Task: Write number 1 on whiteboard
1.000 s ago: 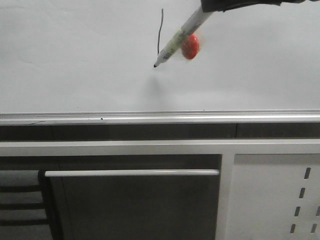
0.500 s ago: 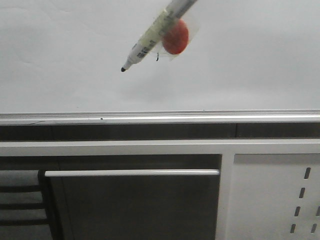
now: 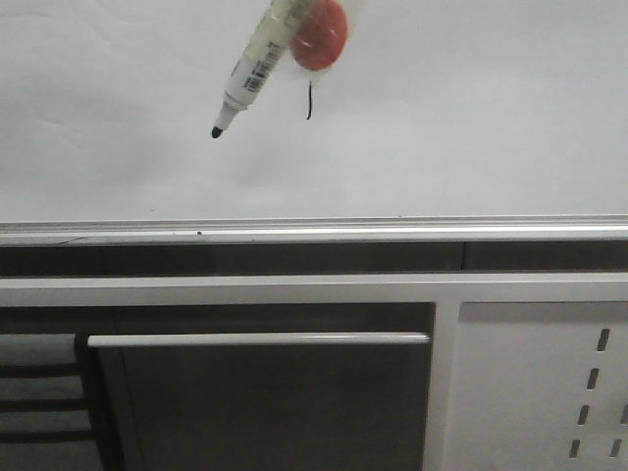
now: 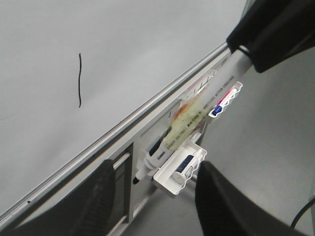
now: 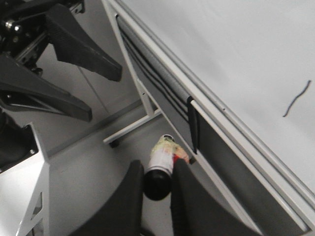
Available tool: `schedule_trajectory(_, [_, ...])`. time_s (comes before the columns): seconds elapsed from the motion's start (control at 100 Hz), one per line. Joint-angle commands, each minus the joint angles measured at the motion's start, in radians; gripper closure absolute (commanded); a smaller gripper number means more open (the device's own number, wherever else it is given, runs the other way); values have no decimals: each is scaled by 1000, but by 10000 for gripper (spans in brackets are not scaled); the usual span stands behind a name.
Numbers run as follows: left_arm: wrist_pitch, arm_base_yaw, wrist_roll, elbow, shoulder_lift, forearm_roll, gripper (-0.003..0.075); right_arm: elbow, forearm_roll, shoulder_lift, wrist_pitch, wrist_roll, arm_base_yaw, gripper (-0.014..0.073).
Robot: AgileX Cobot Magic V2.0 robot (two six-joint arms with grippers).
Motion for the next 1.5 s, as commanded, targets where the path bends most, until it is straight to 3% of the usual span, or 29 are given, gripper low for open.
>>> schedule_trajectory(0.0, [-10,-31,41,-49,-2,-53,373,-63,27,13,13,3,-8,657])
schedule_trajectory(0.47, [-77,-148,109,-56,30,-49,373,-168,42,64,108,4,-8,657])
schedule_trajectory(0.71, [-192,-229,111,-60,93,-49,373,-200,44,82,191,4,-7,657])
schedule_trajectory(1.49, [-190,-232,137,-60,117,-64,374,-200,81,84,228,-4,-7,657])
